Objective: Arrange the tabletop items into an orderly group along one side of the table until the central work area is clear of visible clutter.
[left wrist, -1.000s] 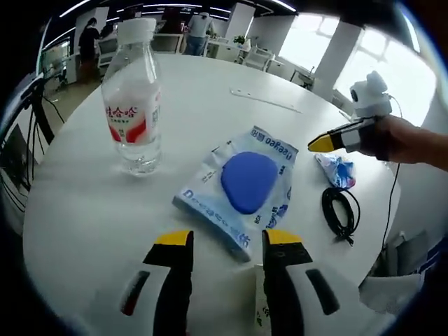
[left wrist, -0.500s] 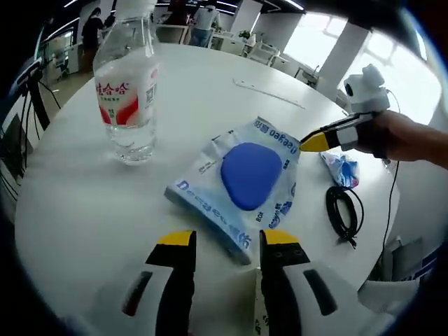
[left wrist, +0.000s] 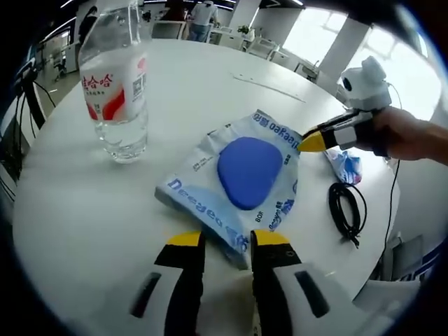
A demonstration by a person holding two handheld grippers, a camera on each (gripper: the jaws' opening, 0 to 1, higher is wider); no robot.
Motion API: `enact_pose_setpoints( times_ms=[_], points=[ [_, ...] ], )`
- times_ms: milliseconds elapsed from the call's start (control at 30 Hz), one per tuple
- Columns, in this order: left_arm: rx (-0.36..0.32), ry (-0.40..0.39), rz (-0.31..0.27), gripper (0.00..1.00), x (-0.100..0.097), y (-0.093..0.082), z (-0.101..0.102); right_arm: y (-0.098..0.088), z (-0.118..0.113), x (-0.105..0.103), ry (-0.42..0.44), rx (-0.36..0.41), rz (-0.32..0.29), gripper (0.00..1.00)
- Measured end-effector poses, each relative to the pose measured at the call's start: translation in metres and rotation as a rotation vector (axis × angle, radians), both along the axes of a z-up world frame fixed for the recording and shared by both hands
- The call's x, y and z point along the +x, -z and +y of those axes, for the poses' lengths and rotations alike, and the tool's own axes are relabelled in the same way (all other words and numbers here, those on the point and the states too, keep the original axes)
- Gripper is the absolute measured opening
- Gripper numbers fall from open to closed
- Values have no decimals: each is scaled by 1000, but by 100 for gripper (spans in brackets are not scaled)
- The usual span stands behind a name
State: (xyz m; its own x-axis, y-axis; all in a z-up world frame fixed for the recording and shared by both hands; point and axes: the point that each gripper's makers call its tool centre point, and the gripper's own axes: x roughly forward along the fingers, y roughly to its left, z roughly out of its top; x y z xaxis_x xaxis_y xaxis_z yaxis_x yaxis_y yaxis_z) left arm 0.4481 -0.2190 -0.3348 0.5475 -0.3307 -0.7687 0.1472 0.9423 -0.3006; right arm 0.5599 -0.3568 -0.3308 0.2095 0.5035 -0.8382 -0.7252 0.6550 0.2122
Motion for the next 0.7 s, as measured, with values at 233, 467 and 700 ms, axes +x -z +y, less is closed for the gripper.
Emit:
enact_pose_setpoints(
  times_ms=[233, 467, 700],
  points=[
    [18, 28, -5, 7, 0, 1, 0, -1, 1, -6, 16, 21, 0, 0],
    [34, 34, -20, 0, 5, -4, 3, -4, 0, -11, 26, 29, -12, 0],
    [37, 43, -38, 0, 12, -12, 3, -14, -8, -15, 72, 59, -36, 0]
  ],
)
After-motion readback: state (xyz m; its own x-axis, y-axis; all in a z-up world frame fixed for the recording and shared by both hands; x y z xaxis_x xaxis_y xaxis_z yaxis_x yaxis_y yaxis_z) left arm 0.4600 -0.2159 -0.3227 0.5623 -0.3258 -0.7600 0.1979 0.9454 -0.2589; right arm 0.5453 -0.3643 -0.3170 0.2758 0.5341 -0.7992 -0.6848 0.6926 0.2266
